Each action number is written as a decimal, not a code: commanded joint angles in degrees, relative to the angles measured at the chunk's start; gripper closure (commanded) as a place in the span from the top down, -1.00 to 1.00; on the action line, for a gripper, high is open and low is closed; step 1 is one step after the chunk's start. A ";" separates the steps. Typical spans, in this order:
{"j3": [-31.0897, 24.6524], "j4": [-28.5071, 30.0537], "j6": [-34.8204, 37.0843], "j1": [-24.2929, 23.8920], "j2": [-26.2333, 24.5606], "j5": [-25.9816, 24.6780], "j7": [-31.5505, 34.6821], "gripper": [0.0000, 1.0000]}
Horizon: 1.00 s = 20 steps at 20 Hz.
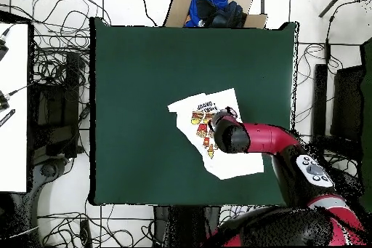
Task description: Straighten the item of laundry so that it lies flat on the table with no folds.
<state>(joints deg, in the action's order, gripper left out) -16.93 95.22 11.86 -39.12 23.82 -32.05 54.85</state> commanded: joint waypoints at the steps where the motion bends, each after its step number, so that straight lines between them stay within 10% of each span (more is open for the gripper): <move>1: -1.52 -7.30 -2.92 -1.29 -2.20 -4.21 3.24 -1.00; 20: -6.39 -10.68 0.84 -7.08 -4.82 -8.56 -2.36 -1.00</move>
<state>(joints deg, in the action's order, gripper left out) -19.94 92.48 11.94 -44.08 22.69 -35.41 54.85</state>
